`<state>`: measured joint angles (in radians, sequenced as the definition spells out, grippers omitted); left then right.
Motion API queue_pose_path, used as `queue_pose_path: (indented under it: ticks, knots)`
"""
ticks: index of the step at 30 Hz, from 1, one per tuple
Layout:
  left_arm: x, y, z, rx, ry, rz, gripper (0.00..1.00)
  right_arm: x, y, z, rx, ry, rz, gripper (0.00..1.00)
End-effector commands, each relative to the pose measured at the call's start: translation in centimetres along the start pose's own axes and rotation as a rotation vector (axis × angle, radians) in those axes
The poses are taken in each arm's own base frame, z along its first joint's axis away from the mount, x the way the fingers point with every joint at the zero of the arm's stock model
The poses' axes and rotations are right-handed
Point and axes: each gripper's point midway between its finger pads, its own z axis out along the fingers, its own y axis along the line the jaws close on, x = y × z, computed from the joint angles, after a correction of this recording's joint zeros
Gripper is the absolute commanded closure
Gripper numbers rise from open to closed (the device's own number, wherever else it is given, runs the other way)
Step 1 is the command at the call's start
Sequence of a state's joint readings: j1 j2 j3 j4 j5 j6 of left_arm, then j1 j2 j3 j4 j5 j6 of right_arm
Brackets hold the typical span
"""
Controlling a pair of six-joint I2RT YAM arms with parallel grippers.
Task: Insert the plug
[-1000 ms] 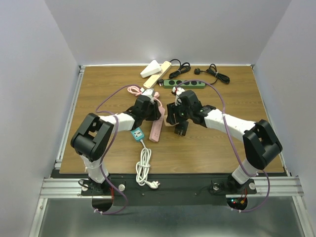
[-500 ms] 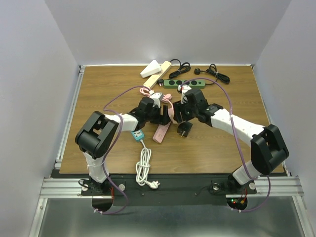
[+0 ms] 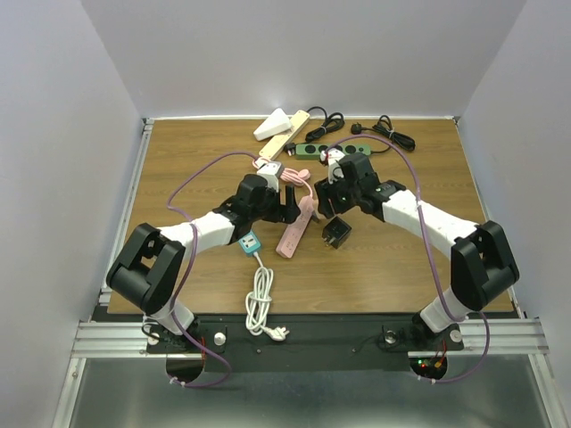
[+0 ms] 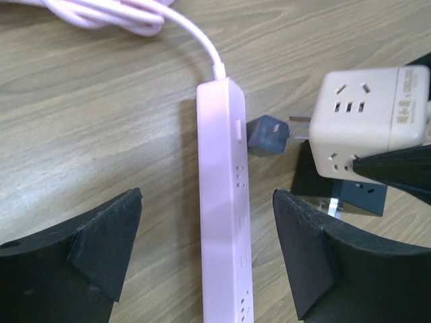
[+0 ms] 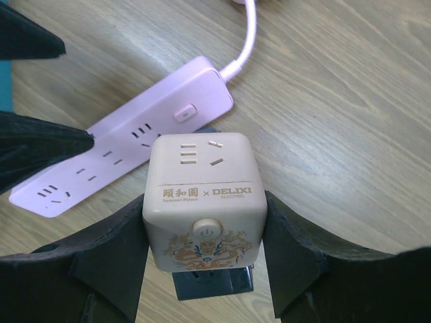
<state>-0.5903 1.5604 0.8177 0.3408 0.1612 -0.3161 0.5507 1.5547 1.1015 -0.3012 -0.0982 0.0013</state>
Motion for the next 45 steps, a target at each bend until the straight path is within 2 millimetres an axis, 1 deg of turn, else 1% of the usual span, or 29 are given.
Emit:
queue_pose_path:
  ticks: [1,7,9,10,12,16,21,24,25,27,29,32,34,37,38,41,42,45]
  knots:
    - [1.3,-0.3,-0.3,0.009,0.036,-0.003,0.12,-3.4,0.8,-0.3,-0.053,-0.078,-0.035,1.00]
    - [2.3,-0.3,-0.3,-0.007,0.065,0.002,0.20,-3.8,1.0,-0.2,-0.060,-0.085,-0.030,1.00]
    - [2.6,-0.6,-0.3,-0.005,0.074,0.006,0.27,-3.8,1.2,-0.1,-0.068,-0.082,-0.030,1.00]
    - [2.9,-0.6,-0.2,-0.006,0.083,0.006,0.33,-3.6,1.2,0.0,-0.071,-0.076,-0.029,1.00]
    - [3.2,-0.7,-0.2,-0.012,0.095,0.009,0.37,-3.5,1.3,0.1,-0.079,-0.073,-0.031,1.00]
    - [4.0,-0.5,0.0,-0.024,0.121,0.014,0.44,-3.7,1.5,0.1,-0.094,-0.076,-0.037,1.00]
    - [4.7,-0.3,-0.1,-0.038,0.135,0.017,0.47,-4.3,1.8,-0.3,-0.107,-0.092,-0.047,1.00]
    - [5.4,0.0,0.0,-0.046,0.153,0.016,0.53,-4.5,2.3,-0.4,-0.135,-0.097,-0.053,1.00]
    - [5.5,0.0,0.1,-0.047,0.158,0.014,0.57,-4.6,2.4,-0.5,-0.146,-0.100,-0.057,1.00]
    - [6.1,0.2,0.2,-0.055,0.173,0.008,0.61,-4.4,2.7,-0.3,-0.163,-0.094,-0.067,1.00]
    - [6.6,0.4,0.4,-0.061,0.185,0.005,0.64,-4.4,2.6,0.1,-0.158,-0.087,-0.070,1.00]
    - [7.4,0.9,0.5,-0.079,0.201,0.000,0.66,-4.5,2.4,0.4,-0.154,-0.086,-0.090,1.00]
    - [7.5,0.8,0.6,-0.072,0.204,0.001,0.67,-4.6,2.5,0.6,-0.162,-0.085,-0.100,0.99]
    - [7.8,1.0,0.8,-0.075,0.213,0.002,0.73,-4.5,2.9,1.0,-0.189,-0.078,-0.111,1.00]
    - [8.1,1.2,1.0,-0.081,0.220,0.003,0.78,-4.4,3.1,1.1,-0.199,-0.070,-0.114,1.00]
    - [9.1,1.6,1.2,-0.095,0.246,-0.003,0.85,-4.1,3.2,1.6,-0.212,-0.052,-0.118,1.00]
    - [9.3,1.7,1.2,-0.095,0.251,-0.004,0.87,-4.3,3.2,1.6,-0.217,-0.054,-0.125,0.99]
    - [9.7,1.8,1.2,-0.097,0.257,-0.011,0.89,-3.6,3.3,2.1,-0.223,-0.022,-0.132,1.00]
